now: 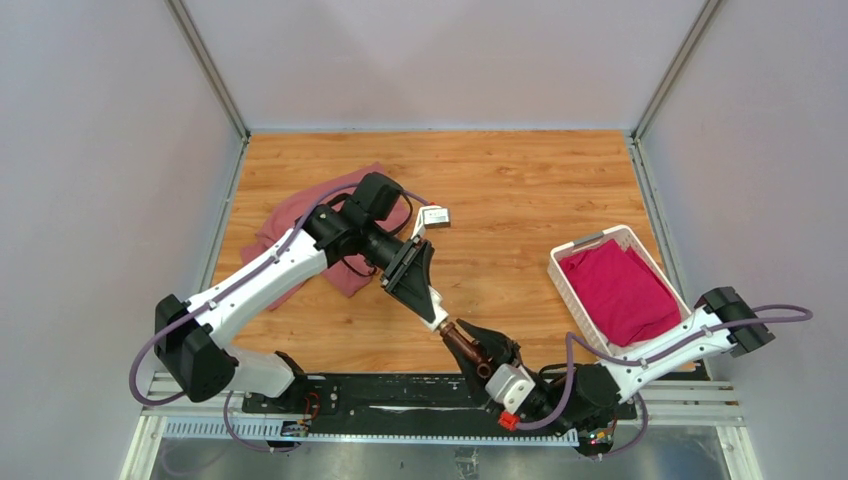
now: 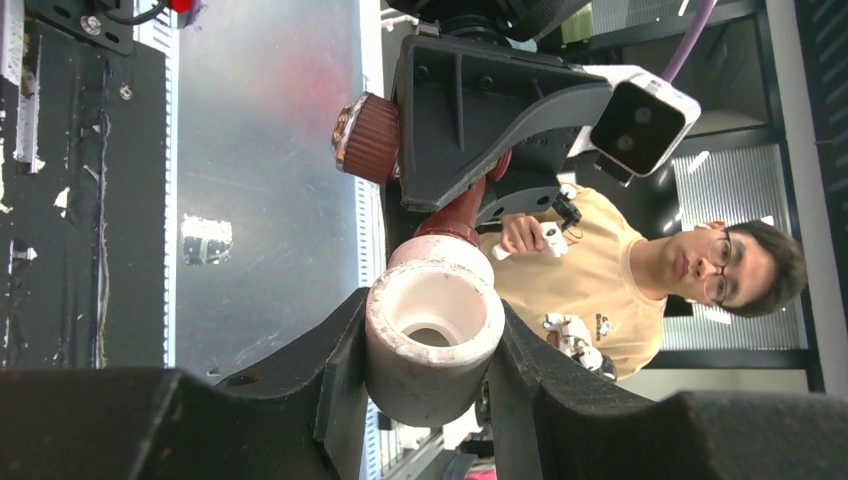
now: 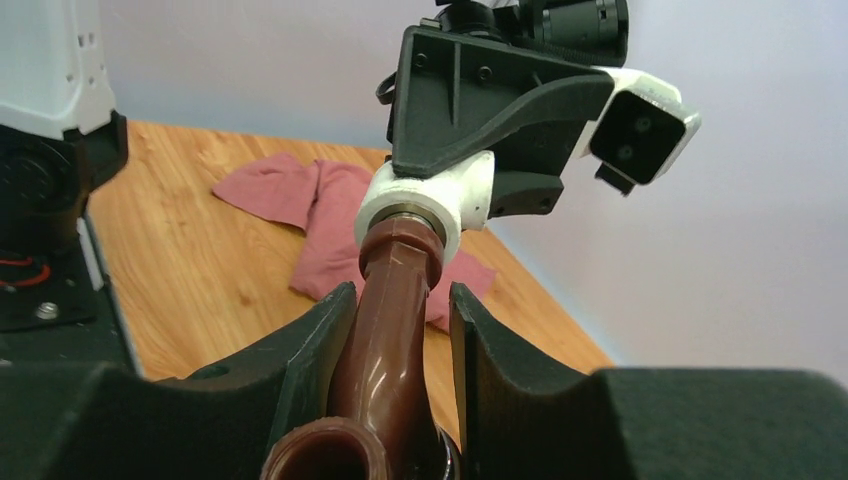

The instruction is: Install the water faucets

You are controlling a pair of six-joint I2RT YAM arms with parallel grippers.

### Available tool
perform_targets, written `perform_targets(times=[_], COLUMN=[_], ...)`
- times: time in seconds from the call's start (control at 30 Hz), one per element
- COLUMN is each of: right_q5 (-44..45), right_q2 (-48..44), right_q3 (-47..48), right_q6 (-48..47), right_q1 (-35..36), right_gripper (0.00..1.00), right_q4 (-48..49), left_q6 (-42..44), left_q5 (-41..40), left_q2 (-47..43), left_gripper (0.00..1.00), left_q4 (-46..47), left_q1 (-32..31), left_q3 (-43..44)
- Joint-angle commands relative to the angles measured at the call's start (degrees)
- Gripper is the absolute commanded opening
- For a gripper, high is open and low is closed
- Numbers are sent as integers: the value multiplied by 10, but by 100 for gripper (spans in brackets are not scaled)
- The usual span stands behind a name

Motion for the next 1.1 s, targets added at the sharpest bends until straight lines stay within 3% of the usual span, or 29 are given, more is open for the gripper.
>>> perform_targets(times=[0.0, 0.5, 0.6, 0.7, 0.73, 1.07], right_q5=[80, 50, 40, 24, 19, -24], right_q2=[-58, -150, -154, -162, -165, -188], right_q3=[38, 110, 121, 133, 137, 148], right_q6=[138, 489, 544, 609, 626, 759], right_q1=[-33, -123, -140, -163, -169, -220], right_gripper=[0, 0, 0, 0, 0, 0], right_q4=[21, -321, -362, -411, -427, -495], left_q6=[46, 65, -1, -133, -152, -72], left_q5=[-38, -145, -164, -177, -185, -250], left_q2=[0, 5, -17, -60, -67, -79], left_gripper=[0, 0, 0, 0, 0, 0], left_q4=[-15, 8, 96, 310, 342, 298], left_q1=[-23, -23, -23, -22, -22, -22], left_q3=[16, 70, 35, -51, -64, -61])
